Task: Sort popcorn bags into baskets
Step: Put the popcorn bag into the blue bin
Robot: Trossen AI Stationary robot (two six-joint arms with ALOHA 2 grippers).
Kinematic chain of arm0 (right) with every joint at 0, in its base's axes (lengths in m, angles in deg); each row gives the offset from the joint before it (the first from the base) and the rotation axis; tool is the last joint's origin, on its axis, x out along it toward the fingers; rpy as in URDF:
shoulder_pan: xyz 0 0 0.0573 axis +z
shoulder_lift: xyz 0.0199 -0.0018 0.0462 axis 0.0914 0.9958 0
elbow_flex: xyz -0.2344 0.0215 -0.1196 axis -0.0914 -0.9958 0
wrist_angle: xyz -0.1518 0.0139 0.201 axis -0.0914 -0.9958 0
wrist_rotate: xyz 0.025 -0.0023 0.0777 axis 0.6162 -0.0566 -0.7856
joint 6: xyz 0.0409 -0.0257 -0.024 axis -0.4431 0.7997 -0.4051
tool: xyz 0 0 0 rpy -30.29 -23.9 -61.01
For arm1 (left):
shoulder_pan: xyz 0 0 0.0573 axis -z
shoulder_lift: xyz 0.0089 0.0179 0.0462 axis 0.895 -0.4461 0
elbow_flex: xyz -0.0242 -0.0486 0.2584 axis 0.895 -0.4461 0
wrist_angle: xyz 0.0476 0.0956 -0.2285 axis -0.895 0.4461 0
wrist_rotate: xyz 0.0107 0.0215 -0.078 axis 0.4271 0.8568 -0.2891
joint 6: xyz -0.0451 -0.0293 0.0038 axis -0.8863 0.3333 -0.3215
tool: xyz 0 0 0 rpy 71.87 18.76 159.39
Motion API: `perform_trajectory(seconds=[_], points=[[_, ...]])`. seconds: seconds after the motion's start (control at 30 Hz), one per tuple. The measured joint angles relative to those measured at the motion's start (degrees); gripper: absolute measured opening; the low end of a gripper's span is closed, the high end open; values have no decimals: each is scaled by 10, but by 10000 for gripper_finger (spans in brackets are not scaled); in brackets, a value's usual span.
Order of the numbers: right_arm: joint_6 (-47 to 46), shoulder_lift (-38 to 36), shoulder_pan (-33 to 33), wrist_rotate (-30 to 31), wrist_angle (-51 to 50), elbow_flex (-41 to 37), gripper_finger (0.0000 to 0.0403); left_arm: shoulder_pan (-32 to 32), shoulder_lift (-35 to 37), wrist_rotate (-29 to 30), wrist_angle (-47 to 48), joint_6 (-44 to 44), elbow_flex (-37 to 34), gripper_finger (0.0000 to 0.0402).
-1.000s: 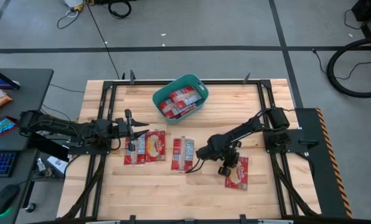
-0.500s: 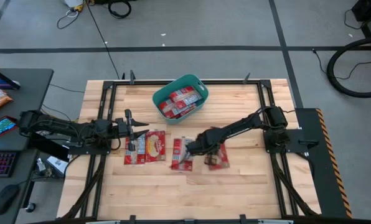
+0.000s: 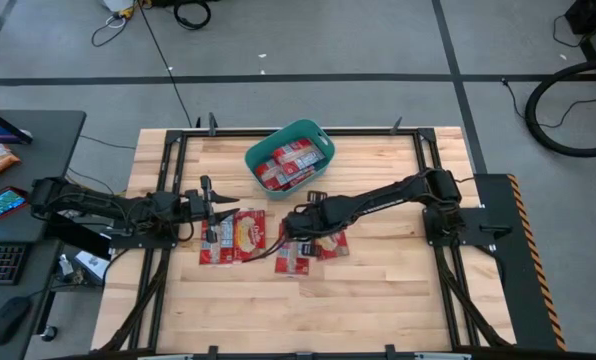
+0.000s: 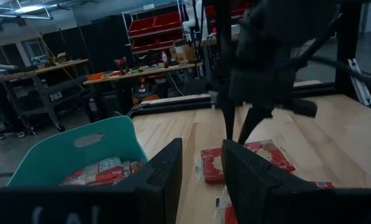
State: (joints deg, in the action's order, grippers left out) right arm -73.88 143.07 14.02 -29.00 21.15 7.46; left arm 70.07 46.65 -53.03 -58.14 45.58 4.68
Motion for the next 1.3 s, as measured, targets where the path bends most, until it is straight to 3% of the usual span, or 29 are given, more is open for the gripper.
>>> perform_trajectory(seconds=[0.2, 0.47, 0.63, 0.83, 0.93, 1.13, 1.3], points=[[-72, -1, 2, -35, -23, 13, 76, 0, 0, 0, 0, 0, 0, 119], [-235, 0, 13, -55, -11, -30, 161, 0, 0, 0, -1, 0, 0, 119], [-290, 0, 33, -34, 11, -62, 187, 0, 0, 0, -1, 0, 0, 119], [-289, -1, 34, -29, -118, -51, 190, 0, 0, 0, -1, 0, 0, 119], [-233, -2, 30, -44, -166, -51, 190, 0, 0, 0, -1, 0, 0, 119], [-79, -3, 88, -18, -148, -59, 190, 0, 0, 0, 5, 0, 0, 119], [-67, -3, 138, 0, -120, -83, 190, 0, 0, 0, 6, 0, 0, 119]])
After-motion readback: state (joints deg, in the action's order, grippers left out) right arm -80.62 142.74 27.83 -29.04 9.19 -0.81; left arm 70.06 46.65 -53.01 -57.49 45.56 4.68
